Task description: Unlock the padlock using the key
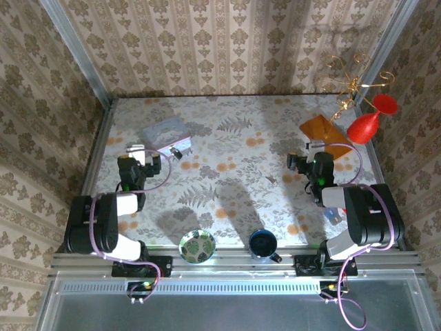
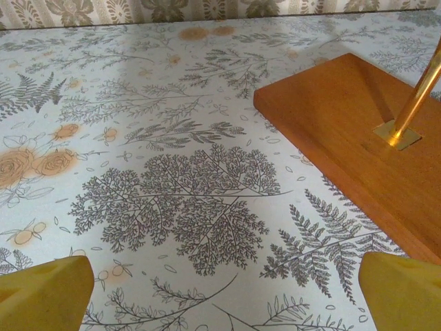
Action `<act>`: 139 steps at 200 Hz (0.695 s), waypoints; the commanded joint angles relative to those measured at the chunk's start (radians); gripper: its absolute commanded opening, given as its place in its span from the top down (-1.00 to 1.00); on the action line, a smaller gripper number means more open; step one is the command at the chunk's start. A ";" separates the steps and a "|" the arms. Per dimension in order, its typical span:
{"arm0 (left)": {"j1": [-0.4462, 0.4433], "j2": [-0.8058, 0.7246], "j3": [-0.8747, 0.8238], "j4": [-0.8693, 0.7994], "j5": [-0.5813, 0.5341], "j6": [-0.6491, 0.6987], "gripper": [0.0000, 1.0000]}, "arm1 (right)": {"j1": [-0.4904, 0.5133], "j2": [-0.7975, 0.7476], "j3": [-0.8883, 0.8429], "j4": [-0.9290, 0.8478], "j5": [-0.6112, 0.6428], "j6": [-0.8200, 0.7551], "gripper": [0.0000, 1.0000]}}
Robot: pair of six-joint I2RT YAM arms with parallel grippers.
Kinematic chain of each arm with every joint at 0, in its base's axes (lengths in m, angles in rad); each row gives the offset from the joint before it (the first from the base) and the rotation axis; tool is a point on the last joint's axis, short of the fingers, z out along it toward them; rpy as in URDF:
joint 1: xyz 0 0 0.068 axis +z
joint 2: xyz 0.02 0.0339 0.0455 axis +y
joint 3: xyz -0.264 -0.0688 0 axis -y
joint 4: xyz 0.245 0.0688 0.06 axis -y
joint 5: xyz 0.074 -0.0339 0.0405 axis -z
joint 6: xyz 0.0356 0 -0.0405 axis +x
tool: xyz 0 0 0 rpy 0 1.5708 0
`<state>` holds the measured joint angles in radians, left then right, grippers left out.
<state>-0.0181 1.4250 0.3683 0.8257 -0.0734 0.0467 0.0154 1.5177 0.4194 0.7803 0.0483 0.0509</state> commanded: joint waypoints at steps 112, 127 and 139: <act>-0.002 0.179 0.695 -0.817 -0.132 -0.468 -1.00 | 0.073 -0.301 0.153 -0.517 0.176 -0.040 -1.00; -0.003 0.248 0.777 -0.909 -0.152 -0.497 -1.00 | 0.087 -0.323 0.174 -0.569 0.201 -0.026 -1.00; -0.002 0.292 0.824 -0.953 -0.147 -0.511 -1.00 | 0.094 -0.337 0.195 -0.613 0.214 -0.012 -1.00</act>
<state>-0.0185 1.6459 1.1011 0.0746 -0.1909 -0.3809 0.0914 1.2160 0.5636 0.3119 0.1967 0.0292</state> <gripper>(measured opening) 0.999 0.999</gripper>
